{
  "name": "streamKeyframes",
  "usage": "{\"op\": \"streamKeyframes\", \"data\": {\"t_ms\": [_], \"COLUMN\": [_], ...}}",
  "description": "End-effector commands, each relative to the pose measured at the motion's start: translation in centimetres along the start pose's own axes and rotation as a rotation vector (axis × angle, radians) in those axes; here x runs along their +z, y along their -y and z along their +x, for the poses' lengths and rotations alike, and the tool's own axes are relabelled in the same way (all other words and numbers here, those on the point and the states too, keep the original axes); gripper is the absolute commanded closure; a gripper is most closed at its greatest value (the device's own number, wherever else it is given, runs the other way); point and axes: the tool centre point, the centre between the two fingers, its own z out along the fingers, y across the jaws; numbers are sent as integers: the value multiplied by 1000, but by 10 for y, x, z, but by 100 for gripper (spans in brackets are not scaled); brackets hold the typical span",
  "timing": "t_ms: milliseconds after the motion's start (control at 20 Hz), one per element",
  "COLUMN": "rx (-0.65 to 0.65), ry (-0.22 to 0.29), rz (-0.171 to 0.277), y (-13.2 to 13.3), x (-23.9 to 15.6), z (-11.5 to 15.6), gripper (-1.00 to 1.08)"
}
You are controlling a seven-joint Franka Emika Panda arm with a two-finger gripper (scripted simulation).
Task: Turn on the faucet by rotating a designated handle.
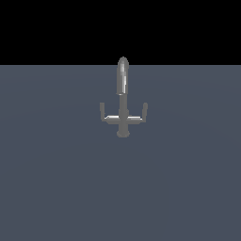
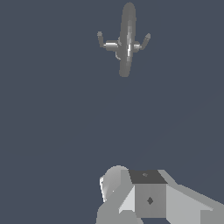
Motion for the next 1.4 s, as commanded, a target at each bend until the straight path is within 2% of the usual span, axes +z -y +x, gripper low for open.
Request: {"op": "streamKeyframes", "data": {"t_ms": [0,600,950,1350], "rx": [0,19,-21,-150], "ry": [0,14,25,67], "rz": [0,39,19,-37], "y": [0,-1,-2,-7], "x": [0,7,8,10], "z": [0,5,9,22], "gripper": [108,108,108,108]}}
